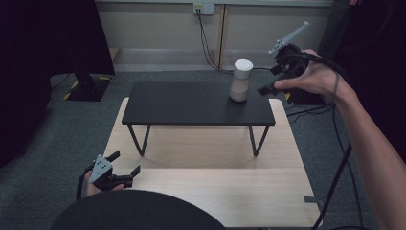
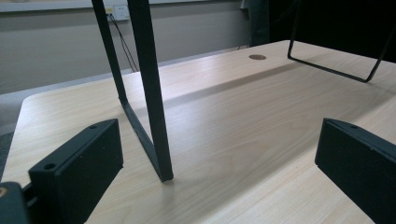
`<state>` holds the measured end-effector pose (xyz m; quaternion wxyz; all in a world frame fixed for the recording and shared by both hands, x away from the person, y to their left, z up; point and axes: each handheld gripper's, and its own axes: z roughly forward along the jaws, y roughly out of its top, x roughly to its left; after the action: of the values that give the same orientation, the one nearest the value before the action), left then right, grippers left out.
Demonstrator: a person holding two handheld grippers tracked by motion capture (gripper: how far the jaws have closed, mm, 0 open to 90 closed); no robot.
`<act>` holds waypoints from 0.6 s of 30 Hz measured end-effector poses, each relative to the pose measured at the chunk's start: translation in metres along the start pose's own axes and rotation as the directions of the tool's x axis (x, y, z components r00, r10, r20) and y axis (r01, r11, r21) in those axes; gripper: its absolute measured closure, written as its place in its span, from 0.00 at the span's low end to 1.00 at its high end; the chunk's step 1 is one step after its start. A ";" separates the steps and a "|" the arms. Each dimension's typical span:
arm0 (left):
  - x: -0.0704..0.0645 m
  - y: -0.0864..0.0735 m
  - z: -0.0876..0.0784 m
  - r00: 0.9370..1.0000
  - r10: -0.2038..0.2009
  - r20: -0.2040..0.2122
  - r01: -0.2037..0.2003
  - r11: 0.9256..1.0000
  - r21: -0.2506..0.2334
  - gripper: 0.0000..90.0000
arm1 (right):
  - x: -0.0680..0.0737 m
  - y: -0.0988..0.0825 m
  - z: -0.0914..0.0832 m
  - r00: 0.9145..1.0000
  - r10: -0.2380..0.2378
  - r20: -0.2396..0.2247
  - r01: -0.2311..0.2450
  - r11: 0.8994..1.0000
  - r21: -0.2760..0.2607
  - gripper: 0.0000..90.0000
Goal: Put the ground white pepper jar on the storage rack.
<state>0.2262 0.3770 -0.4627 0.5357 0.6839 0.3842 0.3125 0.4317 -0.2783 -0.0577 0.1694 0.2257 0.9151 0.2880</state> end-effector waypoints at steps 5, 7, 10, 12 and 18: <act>-0.002 0.001 -0.001 1.000 0.002 -0.002 -0.002 1.000 0.006 0.00 | 0.028 -0.028 -0.013 0.998 -0.062 -0.031 0.061 0.998 -0.035 0.10; -0.002 0.002 -0.001 1.000 0.005 -0.002 -0.005 1.000 0.007 0.00 | 0.038 -0.033 -0.015 0.995 -0.087 -0.040 0.085 0.996 -0.036 0.10; -0.003 0.002 0.000 1.000 0.006 0.000 -0.006 1.000 0.005 0.00 | 0.053 -0.042 -0.016 0.991 -0.120 -0.063 0.117 0.992 -0.050 0.10; -0.004 0.002 0.000 1.000 0.011 0.002 -0.011 1.000 0.005 0.00 | 0.060 -0.046 -0.014 0.988 -0.134 -0.073 0.130 0.990 -0.056 0.10; -0.003 0.002 -0.001 1.000 0.012 0.003 -0.012 1.000 0.008 0.00 | 0.078 -0.055 -0.006 0.979 -0.172 -0.107 0.166 0.984 -0.064 0.10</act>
<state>0.2245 0.3747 -0.4611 0.5317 0.6888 0.3803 0.3132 0.3456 -0.2814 -0.1007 0.1474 0.1260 0.9309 0.3096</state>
